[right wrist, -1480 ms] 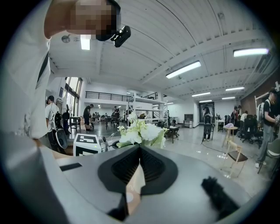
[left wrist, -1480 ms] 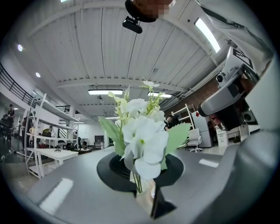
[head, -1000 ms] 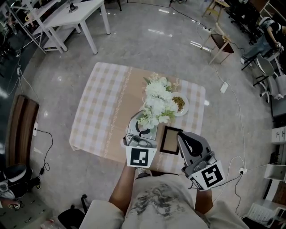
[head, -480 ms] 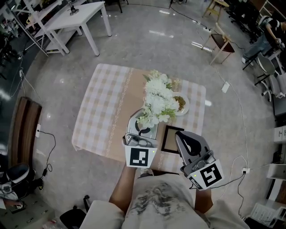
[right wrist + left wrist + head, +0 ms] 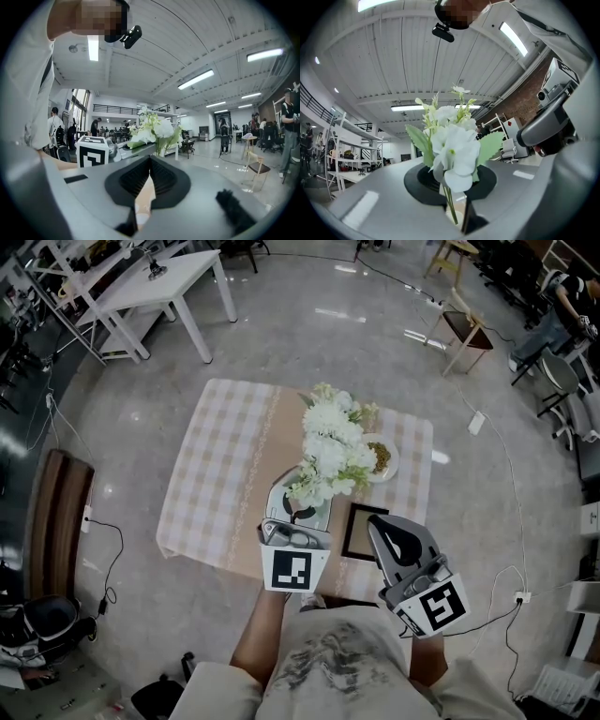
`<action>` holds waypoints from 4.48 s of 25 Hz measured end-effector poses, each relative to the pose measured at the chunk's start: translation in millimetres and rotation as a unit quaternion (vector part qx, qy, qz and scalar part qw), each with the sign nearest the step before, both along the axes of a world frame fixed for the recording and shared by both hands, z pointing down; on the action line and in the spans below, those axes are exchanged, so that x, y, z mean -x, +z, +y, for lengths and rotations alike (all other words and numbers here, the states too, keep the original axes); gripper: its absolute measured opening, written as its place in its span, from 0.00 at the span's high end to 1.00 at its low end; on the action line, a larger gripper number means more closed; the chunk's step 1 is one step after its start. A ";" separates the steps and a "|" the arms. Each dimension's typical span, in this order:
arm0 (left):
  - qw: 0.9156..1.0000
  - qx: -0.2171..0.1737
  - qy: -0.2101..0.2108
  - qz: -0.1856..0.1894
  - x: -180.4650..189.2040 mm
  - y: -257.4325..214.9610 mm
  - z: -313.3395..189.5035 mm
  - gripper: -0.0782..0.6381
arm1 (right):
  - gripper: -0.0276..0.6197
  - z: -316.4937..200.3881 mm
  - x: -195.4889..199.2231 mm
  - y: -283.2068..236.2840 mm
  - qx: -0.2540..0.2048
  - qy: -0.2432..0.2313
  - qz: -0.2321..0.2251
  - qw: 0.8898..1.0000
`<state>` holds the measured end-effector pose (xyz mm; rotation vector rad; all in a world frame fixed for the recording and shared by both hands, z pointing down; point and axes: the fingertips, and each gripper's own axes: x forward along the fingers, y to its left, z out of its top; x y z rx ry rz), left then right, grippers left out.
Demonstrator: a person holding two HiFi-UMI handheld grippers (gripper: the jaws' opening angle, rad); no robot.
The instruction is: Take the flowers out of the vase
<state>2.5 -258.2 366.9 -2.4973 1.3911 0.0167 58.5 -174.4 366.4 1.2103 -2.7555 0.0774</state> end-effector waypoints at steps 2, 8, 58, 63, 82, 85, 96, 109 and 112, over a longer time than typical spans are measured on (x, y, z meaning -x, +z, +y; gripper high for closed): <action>1.000 -0.003 0.000 -0.001 -0.7 -2.6 0.6 0.81 | 0.93 0.7 -0.2 -0.4 -0.001 0.000 -0.001 1.000; 1.000 -0.009 0.000 -0.004 -1.4 -11.2 5.5 0.81 | 0.93 3.6 -1.6 -3.2 -0.004 0.001 -0.004 1.000; 0.995 -0.094 -0.021 0.004 3.5 -87.1 39.8 0.81 | 0.93 33.2 -8.1 -27.4 -0.043 0.001 -0.016 0.999; 0.995 -0.102 -0.015 0.002 3.2 -94.1 49.1 0.81 | 0.93 39.3 -6.9 -29.0 -0.045 0.002 -0.015 0.999; 0.997 -0.072 -0.008 -0.011 24.7 -80.7 86.7 0.81 | 0.93 58.3 15.3 -31.4 -0.049 -0.011 -0.018 0.999; 0.997 -0.069 -0.008 -0.016 28.9 -75.3 90.1 0.81 | 0.93 59.1 21.3 -30.4 -0.047 -0.017 -0.019 0.999; 0.999 -0.034 -0.009 -0.017 41.4 -50.2 95.6 0.81 | 0.93 57.4 38.2 -29.3 -0.041 -0.028 -0.017 0.999; 1.000 -0.013 -0.003 -0.017 47.7 -28.9 99.0 0.81 | 0.93 55.4 52.5 -22.0 -0.038 -0.036 -0.010 0.999; 1.000 -0.014 -0.002 -0.019 47.3 -27.1 99.8 0.81 | 0.93 55.9 53.0 -20.6 -0.037 -0.035 -0.009 0.999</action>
